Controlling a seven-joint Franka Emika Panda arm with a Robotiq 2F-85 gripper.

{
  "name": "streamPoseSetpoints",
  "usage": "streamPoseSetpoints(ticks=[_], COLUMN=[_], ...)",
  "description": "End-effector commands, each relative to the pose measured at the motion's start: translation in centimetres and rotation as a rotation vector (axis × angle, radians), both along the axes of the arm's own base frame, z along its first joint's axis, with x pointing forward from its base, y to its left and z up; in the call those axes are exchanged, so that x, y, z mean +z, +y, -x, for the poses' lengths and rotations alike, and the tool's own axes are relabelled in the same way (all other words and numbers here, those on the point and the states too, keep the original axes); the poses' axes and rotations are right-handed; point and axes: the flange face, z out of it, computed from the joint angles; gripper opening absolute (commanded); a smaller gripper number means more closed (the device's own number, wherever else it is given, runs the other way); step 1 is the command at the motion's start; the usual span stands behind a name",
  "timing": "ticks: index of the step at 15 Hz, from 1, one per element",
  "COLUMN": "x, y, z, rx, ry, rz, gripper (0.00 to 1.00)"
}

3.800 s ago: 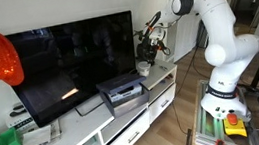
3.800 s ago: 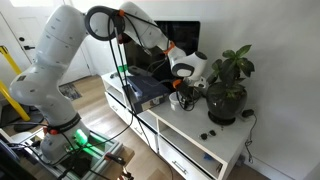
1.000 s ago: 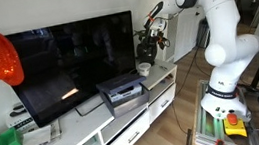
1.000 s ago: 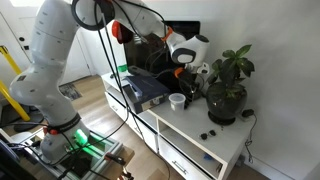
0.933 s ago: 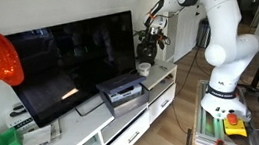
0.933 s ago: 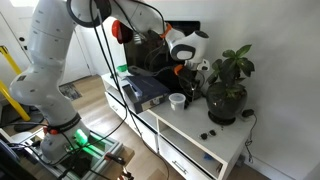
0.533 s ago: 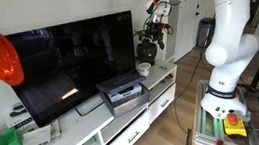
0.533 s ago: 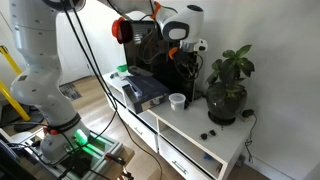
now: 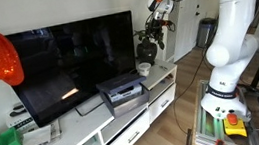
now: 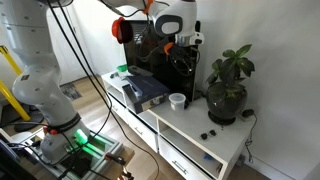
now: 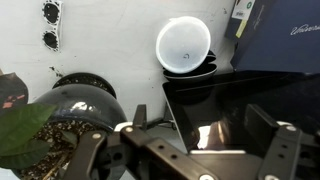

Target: Take the lid off of the cup then take the glasses and place the lid back on the cup

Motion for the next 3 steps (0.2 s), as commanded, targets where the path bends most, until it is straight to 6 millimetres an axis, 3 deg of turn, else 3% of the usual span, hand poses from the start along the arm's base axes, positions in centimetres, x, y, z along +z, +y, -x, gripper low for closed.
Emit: streamPoseSetpoints(ticks=[1, 3], x=[0.02, -0.06], y=[-0.05, -0.04], z=[-0.04, 0.0], rx=[0.0, 0.0], ry=[0.002, 0.003], rz=[-0.001, -0.002], gripper=[1.0, 1.0])
